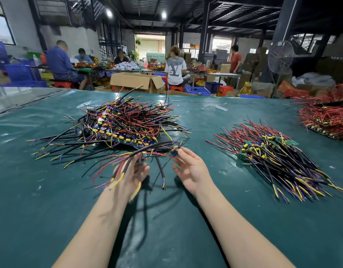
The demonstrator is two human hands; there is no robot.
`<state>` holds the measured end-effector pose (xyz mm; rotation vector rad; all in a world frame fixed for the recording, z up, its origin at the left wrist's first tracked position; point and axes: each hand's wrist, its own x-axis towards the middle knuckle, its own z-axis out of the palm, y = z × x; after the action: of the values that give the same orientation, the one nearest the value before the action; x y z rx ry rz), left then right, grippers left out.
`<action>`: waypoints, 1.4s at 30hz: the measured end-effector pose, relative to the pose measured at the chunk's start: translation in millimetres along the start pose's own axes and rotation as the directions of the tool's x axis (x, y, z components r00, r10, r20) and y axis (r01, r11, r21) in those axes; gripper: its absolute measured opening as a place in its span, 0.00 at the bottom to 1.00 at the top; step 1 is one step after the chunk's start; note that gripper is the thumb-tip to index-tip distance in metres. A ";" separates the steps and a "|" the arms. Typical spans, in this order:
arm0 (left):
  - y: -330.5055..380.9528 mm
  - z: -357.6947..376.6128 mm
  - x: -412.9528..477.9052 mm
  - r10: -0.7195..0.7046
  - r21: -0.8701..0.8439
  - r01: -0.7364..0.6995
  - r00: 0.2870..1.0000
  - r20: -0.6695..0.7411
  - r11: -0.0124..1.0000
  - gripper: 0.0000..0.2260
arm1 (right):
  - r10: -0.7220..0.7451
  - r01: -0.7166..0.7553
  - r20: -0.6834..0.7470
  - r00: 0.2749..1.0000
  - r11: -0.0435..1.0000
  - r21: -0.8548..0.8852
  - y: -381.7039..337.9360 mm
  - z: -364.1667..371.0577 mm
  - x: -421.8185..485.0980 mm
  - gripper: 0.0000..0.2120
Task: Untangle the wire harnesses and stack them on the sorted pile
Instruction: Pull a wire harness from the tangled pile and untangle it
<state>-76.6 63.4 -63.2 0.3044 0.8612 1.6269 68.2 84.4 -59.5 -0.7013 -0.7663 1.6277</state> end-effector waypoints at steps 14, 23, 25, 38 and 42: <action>23.7 -1.6 -1.1 -0.115 -0.289 0.054 0.973 -0.201 0.956 0.16 | -0.122 0.135 -0.291 0.949 0.990 0.026 -12.9 -20.9 11.2 0.12; 11.1 8.9 -3.4 -0.067 -0.183 0.060 0.997 -0.032 0.981 0.12 | -0.179 0.135 -0.119 0.977 0.942 -0.309 -5.3 -14.0 9.3 0.10; 5.4 15.2 -6.8 0.002 -0.086 -0.004 0.999 -0.032 0.996 0.08 | -0.199 0.160 -0.111 0.974 0.944 -0.288 -6.9 -15.7 9.6 0.10; -17.5 27.1 -20.0 0.025 0.702 -0.166 0.978 0.206 0.693 0.18 | -0.240 0.226 -0.053 0.969 0.955 -0.192 -5.2 -16.2 12.2 0.11; -23.4 23.6 -18.2 0.013 0.666 -0.203 0.960 0.279 0.718 0.05 | -0.260 0.257 0.025 0.965 0.930 -0.262 -3.4 -16.8 10.8 0.11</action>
<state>-39.9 55.4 -58.0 1.0930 1.2453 1.2642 81.5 97.4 -67.5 -0.7601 -1.0361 1.2946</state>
